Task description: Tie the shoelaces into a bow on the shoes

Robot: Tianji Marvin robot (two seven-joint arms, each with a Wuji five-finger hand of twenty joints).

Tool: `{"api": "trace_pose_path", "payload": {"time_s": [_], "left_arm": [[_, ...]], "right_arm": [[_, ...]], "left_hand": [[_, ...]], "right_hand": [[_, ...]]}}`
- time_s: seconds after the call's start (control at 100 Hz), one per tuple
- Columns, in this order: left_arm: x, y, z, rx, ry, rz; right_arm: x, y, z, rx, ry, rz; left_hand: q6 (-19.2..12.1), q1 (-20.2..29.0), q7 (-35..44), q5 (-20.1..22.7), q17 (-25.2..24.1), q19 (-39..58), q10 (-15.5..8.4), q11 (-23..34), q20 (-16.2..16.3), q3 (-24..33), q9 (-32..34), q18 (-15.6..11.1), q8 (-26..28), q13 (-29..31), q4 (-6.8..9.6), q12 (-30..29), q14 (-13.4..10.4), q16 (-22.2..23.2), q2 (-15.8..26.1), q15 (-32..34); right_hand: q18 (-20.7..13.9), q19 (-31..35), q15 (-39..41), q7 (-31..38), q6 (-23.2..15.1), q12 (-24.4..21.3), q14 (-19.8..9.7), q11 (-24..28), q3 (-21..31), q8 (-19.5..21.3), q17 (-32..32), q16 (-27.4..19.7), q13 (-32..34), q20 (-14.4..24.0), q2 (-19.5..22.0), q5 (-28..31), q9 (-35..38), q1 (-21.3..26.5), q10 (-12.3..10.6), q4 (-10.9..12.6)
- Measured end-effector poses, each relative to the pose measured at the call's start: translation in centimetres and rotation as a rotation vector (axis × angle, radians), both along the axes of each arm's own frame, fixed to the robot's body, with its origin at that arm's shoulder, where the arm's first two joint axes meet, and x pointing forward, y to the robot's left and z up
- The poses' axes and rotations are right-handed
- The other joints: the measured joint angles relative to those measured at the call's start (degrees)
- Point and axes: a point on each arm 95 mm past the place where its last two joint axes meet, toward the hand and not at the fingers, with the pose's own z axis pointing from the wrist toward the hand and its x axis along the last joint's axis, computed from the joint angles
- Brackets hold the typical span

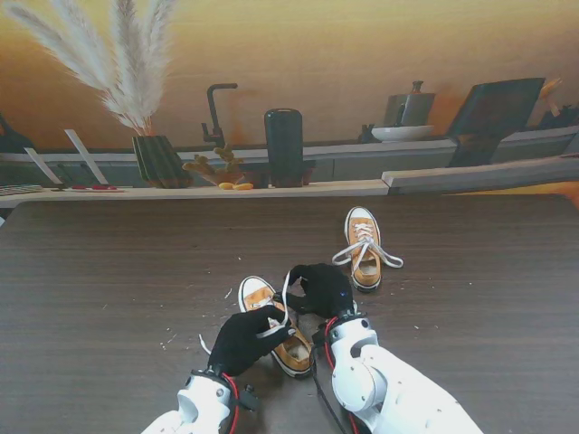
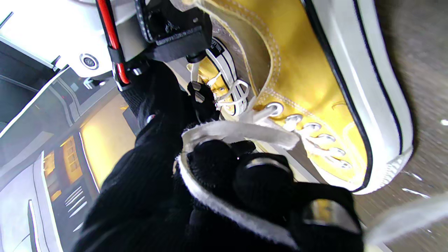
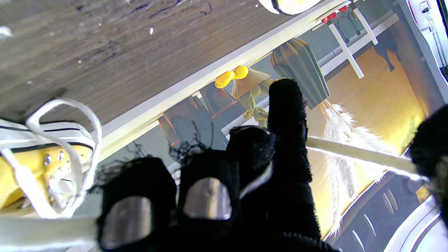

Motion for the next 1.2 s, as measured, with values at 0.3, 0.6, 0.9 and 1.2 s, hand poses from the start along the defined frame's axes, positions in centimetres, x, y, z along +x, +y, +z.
{"api": "trace_pose_path", "payload": {"time_s": [0.3,0.6,0.9,1.2], "left_arm": [[0.0,0.4,-0.4,0.031,0.041,-0.041],[-0.3,1.7,-0.3,0.018,0.025,0.009],[-0.8,3.8,0.5,-0.062,-0.095,0.147],[-0.3,5.6,1.6,0.305,-0.243,0.358]], "right_arm": [[-0.2,0.3,-0.4,0.061,0.020,0.009],[-1.1,0.2,0.3,0.136,0.040,0.063],[-2.1,-0.8,0.4,0.131,0.036,0.074],[-2.7,-1.6,0.2,0.096,0.051,0.078]], "left_hand": [[0.0,0.0,-7.2,-0.1,0.0,0.0,0.0,0.0,-0.1,0.0,0.0,0.0,-5.7,0.0,0.00,0.0,0.0,0.0,0.0,-0.2],[-0.2,-6.6,-15.0,-2.2,0.0,0.0,-1.0,1.4,-0.2,1.7,0.0,-0.1,-7.4,0.0,0.09,0.8,-0.7,0.0,0.0,0.2],[1.6,-17.1,-15.2,-1.1,0.4,0.2,-3.7,5.2,4.4,4.4,3.0,-1.6,-7.4,0.1,-0.14,0.8,-2.7,0.0,1.8,7.0],[1.9,-15.9,-16.0,3.1,0.5,0.2,-3.9,6.6,8.9,-2.5,4.1,-1.6,-7.9,0.1,-0.54,0.0,-2.3,0.0,10.7,9.2]], "right_hand": [[0.5,0.4,0.7,0.1,0.0,0.0,1.2,0.0,-12.5,2.0,0.0,0.9,0.0,0.7,14.1,1.4,1.3,0.0,0.6,0.0],[2.9,0.4,0.7,-0.9,0.0,0.0,3.2,-0.1,-26.9,2.1,0.0,0.9,0.0,0.7,22.9,1.4,1.3,1.4,1.8,0.8],[3.5,0.4,0.7,-1.5,0.7,0.0,3.8,-0.1,-26.9,2.1,0.0,0.9,0.0,0.7,23.6,1.4,1.3,1.4,2.2,1.9],[3.6,0.4,0.7,-1.6,1.7,0.0,3.9,-0.1,-26.9,2.1,0.0,0.9,0.0,0.7,23.6,1.0,1.3,3.6,2.3,1.9]]}}
